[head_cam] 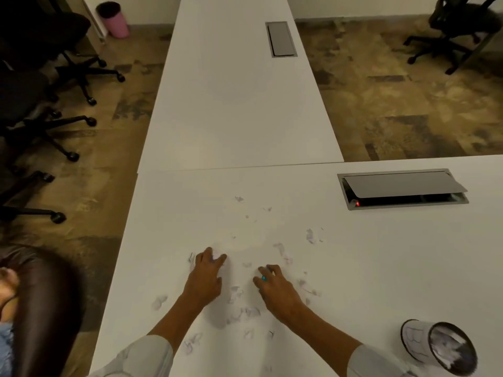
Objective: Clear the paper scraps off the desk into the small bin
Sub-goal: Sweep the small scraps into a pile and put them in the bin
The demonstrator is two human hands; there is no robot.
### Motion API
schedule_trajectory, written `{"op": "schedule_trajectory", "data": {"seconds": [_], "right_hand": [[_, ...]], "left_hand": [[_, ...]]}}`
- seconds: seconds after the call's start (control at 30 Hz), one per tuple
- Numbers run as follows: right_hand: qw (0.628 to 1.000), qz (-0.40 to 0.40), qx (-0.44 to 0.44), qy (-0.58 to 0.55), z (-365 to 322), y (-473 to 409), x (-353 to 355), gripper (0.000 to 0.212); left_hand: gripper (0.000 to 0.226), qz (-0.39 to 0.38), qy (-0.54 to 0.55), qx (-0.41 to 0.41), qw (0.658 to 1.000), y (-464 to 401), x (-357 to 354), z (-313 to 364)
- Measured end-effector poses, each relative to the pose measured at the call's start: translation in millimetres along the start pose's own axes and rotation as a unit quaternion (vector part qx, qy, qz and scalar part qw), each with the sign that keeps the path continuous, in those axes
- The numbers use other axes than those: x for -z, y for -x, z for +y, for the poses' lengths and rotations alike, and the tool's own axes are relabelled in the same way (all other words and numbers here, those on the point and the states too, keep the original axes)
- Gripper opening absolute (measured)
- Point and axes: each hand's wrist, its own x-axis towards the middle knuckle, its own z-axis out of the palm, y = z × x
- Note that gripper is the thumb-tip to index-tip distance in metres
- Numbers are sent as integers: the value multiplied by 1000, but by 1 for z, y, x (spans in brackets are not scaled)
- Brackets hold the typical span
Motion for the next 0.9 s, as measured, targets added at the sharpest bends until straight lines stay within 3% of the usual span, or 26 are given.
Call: {"op": "schedule_trajectory", "data": {"seconds": [0.13,0.23,0.37,0.5,0.6,0.8,0.9], "right_hand": [[1000,6,-10,-8,0,13,-13,48],[999,17,-37,-28,2,26,-15,45],[988,54,-79,-118,8,48,-15,35],[930,99,-178,-306,20,74,1,19],[866,160,-254,-400,28,102,25,22],[798,261,-314,-444,73,176,74,19],[750,319,-348,-463,103,218,95,19]], "left_hand": [[53,25,36,8,999,36,-24,10],[31,31,77,49,995,58,-28,19],[36,31,76,56,995,71,-27,35],[33,44,156,97,982,71,-16,62],[28,61,192,93,975,66,-12,93],[39,78,200,-27,976,61,-17,187],[29,51,188,-57,979,64,-26,239]]}}
